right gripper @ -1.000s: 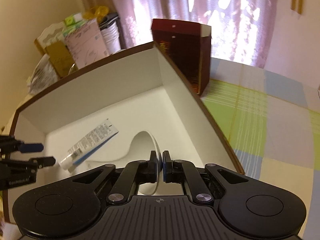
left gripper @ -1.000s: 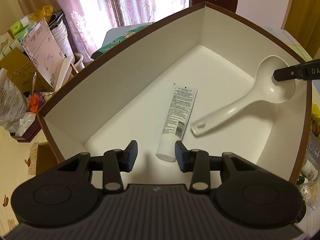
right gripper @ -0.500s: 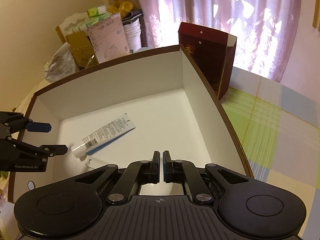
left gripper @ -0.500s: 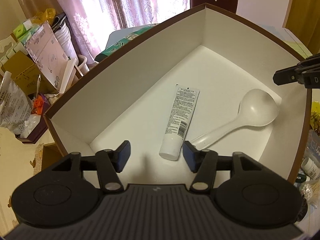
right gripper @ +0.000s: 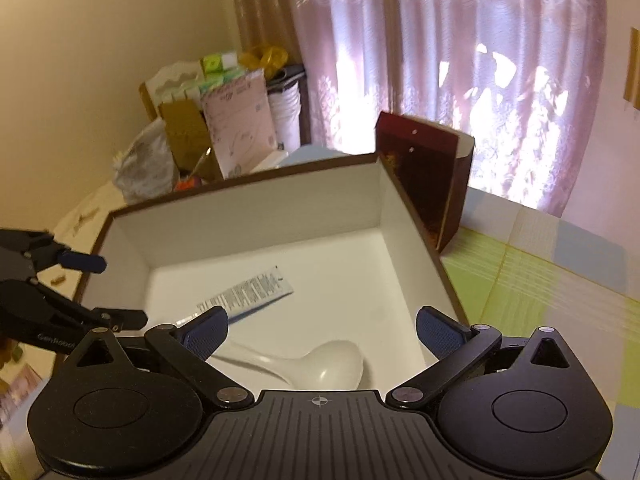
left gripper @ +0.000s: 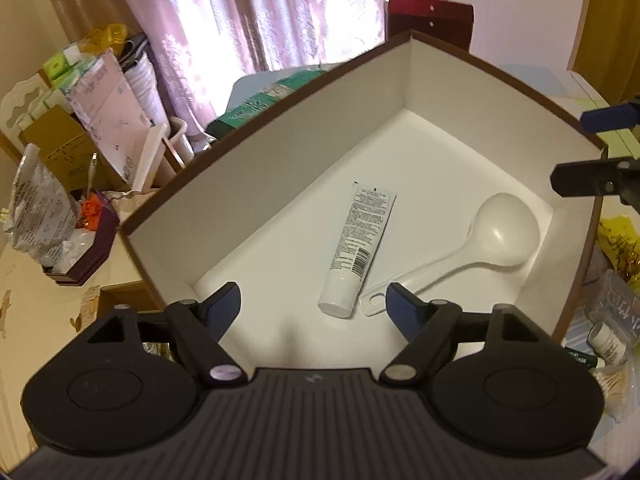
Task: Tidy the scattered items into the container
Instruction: 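Withdraw both tools from the box back toward the remaining items, then grasp the brown scrunchie with the left tool while the right tool grasps the cotton swab bag, then carry the scrunchie in the left tool and the swab bag in the right tool over the box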
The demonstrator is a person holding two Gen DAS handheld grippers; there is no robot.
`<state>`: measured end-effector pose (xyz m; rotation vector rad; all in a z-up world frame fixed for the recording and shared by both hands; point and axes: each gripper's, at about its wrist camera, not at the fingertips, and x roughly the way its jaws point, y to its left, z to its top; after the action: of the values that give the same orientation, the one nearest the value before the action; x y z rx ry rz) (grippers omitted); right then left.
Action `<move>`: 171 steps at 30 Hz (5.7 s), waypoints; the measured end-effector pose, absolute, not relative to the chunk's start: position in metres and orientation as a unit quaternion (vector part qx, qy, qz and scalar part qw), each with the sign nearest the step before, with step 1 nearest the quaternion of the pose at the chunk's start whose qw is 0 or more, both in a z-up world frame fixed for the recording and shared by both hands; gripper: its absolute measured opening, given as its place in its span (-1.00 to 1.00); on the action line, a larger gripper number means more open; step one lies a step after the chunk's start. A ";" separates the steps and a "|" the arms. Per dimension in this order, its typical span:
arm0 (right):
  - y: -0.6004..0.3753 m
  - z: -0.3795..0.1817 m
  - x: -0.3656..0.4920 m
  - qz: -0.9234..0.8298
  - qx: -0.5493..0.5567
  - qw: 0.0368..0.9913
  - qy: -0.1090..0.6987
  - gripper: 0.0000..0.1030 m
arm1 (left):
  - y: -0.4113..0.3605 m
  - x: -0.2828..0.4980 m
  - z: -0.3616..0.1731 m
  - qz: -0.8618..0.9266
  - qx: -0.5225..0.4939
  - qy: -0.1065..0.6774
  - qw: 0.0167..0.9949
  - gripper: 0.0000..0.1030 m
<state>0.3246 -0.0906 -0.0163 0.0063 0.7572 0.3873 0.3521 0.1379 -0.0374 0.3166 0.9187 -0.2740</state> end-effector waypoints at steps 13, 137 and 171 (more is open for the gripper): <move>-0.133 0.013 0.264 0.178 0.014 0.926 0.334 1.00 | 0.137 0.302 0.009 -0.121 0.130 0.401 0.898 0.83; -0.108 -0.129 0.123 0.277 -0.117 0.835 0.461 -0.06 | 0.124 0.156 -0.086 -0.267 0.119 0.476 0.829 -0.71; -0.161 -0.049 0.123 0.288 0.161 0.830 0.449 -0.46 | 0.128 0.124 -0.024 -0.281 0.100 0.422 0.856 -0.72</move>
<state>0.1230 -0.1615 -0.0493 0.3424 0.9534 0.6102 0.1244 0.1283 -0.0243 0.2104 0.8879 -0.5917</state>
